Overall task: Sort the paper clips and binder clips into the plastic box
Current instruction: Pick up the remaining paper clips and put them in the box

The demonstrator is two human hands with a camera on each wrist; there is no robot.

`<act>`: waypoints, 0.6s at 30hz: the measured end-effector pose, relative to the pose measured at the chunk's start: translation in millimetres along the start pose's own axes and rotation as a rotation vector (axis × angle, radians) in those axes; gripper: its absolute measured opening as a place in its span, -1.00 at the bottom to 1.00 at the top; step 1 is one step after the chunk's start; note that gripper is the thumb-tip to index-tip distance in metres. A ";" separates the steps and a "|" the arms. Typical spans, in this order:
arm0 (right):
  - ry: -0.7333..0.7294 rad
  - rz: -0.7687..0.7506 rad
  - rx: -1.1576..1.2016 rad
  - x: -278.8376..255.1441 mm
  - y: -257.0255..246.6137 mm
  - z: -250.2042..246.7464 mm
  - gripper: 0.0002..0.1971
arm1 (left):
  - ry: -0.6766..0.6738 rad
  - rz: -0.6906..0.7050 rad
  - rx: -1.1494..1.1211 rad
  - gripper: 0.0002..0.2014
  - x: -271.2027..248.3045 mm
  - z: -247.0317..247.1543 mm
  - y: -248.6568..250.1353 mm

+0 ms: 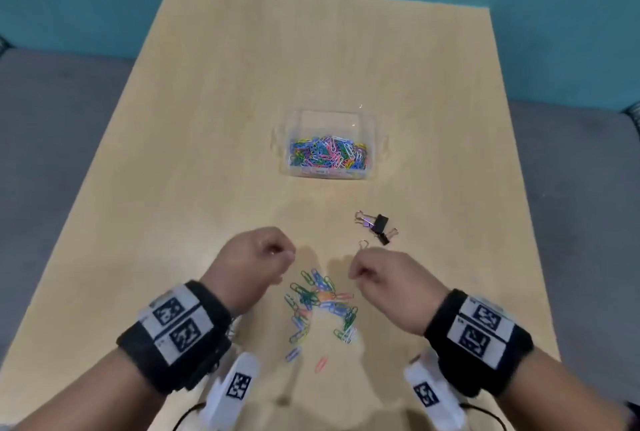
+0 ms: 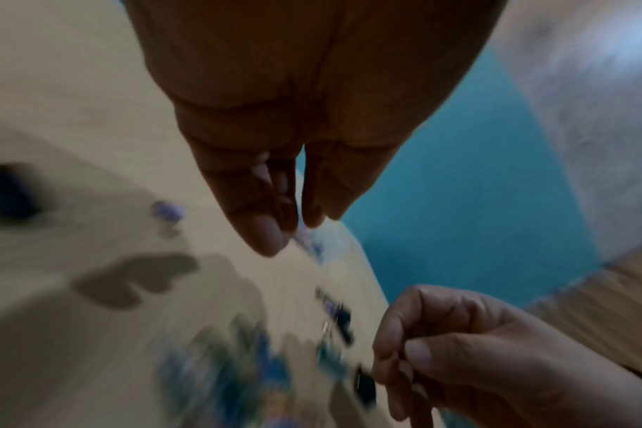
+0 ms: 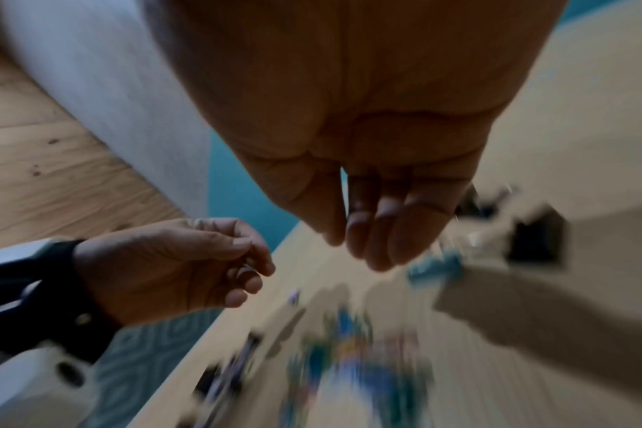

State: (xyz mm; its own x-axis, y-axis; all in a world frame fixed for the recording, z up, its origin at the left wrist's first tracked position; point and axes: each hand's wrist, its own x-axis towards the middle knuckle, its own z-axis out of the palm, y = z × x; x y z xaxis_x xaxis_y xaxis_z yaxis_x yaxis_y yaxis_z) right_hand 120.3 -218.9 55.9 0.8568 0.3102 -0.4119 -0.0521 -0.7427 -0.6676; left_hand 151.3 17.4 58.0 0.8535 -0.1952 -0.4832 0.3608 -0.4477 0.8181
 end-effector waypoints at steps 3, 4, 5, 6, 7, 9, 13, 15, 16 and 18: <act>-0.295 0.034 0.065 -42.2 3.1 47.5 -0.80 | -0.192 -0.143 0.101 -0.86 -48.1 16.6 -50.4; -0.346 0.029 0.080 -48.7 1.7 59.2 -0.78 | -0.216 -0.169 0.106 -0.86 -59.2 22.1 -63.3; -0.379 0.014 0.084 -51.7 0.0 68.7 -0.76 | -0.226 -0.183 0.094 -0.86 -68.3 28.1 -72.2; -0.401 -0.012 0.064 -51.1 -2.3 76.6 -0.74 | -0.220 -0.177 0.084 -0.87 -74.1 34.0 -77.8; -0.413 -0.045 0.029 -48.3 -4.5 82.7 -0.73 | -0.202 -0.165 0.077 -0.88 -76.7 38.8 -81.4; -0.406 -0.058 -0.003 -39.7 -8.8 91.8 -0.74 | -0.143 -0.126 0.084 -0.86 -74.3 46.3 -82.8; -0.220 -0.039 0.077 -27.4 -14.9 93.9 -0.78 | 0.001 -0.075 0.057 -0.79 -56.7 51.1 -75.0; -0.091 -0.041 0.084 -30.9 -7.3 88.9 -0.80 | 0.076 -0.049 0.114 -0.84 -52.8 48.6 -71.1; -0.022 -0.026 0.068 -35.2 -1.3 85.7 -0.82 | 0.106 -0.013 0.226 -0.84 -53.4 45.4 -70.0; 0.091 0.045 -0.015 -47.0 12.2 80.3 -0.83 | 0.098 0.034 0.469 -0.74 -60.2 39.7 -70.5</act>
State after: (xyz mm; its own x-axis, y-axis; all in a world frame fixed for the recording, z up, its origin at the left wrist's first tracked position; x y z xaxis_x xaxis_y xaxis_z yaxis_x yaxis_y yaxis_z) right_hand 38.2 -194.9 17.2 0.8968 0.2214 -0.3830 -0.0848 -0.7637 -0.6400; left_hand 59.6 26.1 17.0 0.9015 -0.1438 -0.4083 0.1424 -0.7922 0.5935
